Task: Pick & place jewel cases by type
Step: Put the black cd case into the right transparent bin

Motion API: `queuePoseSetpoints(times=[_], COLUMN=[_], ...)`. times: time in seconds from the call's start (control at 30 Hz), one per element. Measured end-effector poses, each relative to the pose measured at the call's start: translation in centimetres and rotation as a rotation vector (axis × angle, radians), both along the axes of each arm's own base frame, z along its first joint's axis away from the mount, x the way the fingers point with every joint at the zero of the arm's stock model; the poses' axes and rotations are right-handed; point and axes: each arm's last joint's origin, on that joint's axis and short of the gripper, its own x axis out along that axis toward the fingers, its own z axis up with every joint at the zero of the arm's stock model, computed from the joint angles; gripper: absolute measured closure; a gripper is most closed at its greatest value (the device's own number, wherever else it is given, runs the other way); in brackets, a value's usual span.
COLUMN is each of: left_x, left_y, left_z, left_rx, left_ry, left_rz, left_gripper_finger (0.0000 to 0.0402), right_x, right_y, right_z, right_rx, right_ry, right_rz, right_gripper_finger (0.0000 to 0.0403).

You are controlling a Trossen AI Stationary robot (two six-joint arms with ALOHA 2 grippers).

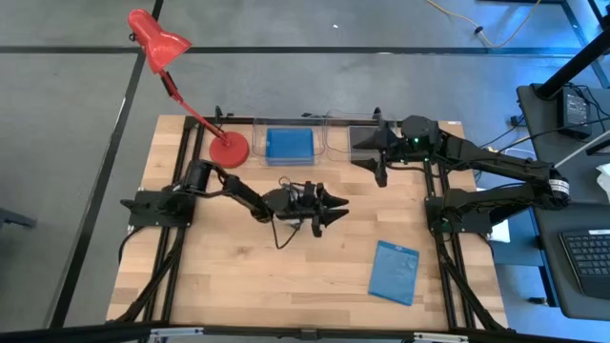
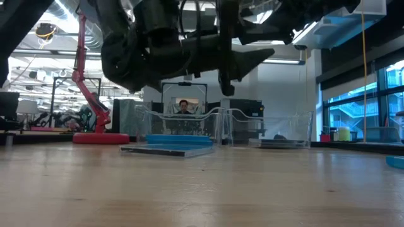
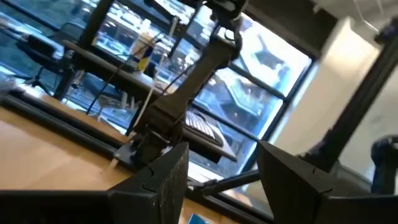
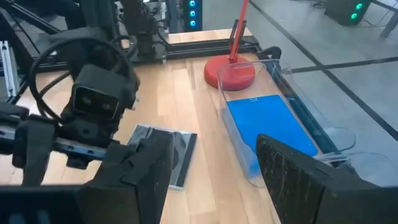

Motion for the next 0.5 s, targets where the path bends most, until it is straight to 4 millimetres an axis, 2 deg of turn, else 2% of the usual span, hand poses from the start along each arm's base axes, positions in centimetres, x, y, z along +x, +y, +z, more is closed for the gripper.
queuePoseSetpoints(times=[0.13,0.3,0.5], left_x=[-0.1,-0.6,-3.2], left_y=[1.6,3.0,3.2], left_z=[1.8,4.8,9.8], left_rx=[0.064,0.153,0.3], left_ry=[0.004,0.128,0.286], left_rz=[-0.059,-0.107,-0.085], left_gripper_finger=[0.0217,0.0217,0.0217], right_x=[0.0,0.0,0.0], right_y=[0.0,0.0,0.0], right_z=[0.0,0.0,0.1], right_rx=[0.006,0.024,0.027], right_ry=[-0.001,-0.008,-0.01], right_rz=[-0.002,-0.011,-0.013], right_gripper_finger=[0.0169,0.0169,0.0169])
